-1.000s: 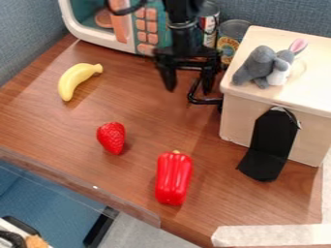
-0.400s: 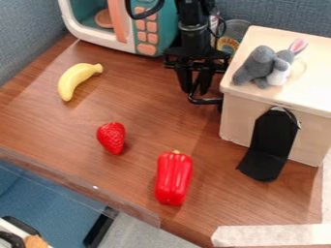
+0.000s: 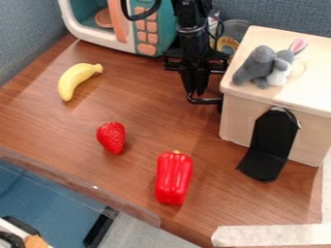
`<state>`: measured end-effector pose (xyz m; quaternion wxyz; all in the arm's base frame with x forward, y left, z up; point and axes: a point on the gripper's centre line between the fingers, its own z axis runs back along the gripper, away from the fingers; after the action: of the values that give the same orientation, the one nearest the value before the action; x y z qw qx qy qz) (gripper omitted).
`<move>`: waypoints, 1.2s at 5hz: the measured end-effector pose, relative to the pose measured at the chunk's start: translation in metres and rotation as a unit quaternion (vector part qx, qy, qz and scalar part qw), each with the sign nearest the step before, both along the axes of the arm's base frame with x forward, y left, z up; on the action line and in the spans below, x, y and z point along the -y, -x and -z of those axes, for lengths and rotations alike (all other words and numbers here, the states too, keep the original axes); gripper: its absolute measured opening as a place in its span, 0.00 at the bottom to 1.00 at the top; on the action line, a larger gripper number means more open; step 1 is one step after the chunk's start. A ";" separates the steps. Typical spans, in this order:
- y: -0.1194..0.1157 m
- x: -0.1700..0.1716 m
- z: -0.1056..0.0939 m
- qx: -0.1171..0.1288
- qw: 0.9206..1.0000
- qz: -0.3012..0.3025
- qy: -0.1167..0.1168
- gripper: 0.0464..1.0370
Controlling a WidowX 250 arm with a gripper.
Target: Open the closed drawer
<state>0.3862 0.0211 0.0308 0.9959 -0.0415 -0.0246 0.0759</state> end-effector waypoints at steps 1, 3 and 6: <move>0.005 -0.030 -0.008 -0.001 1.000 -0.018 -0.021 0.08; 0.013 -0.064 -0.007 -0.004 0.999 -0.046 -0.024 0.08; 0.018 -0.083 -0.007 -0.006 0.998 -0.060 -0.026 0.08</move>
<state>0.3677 0.1040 0.0377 0.9905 -0.0138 -0.0233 0.1350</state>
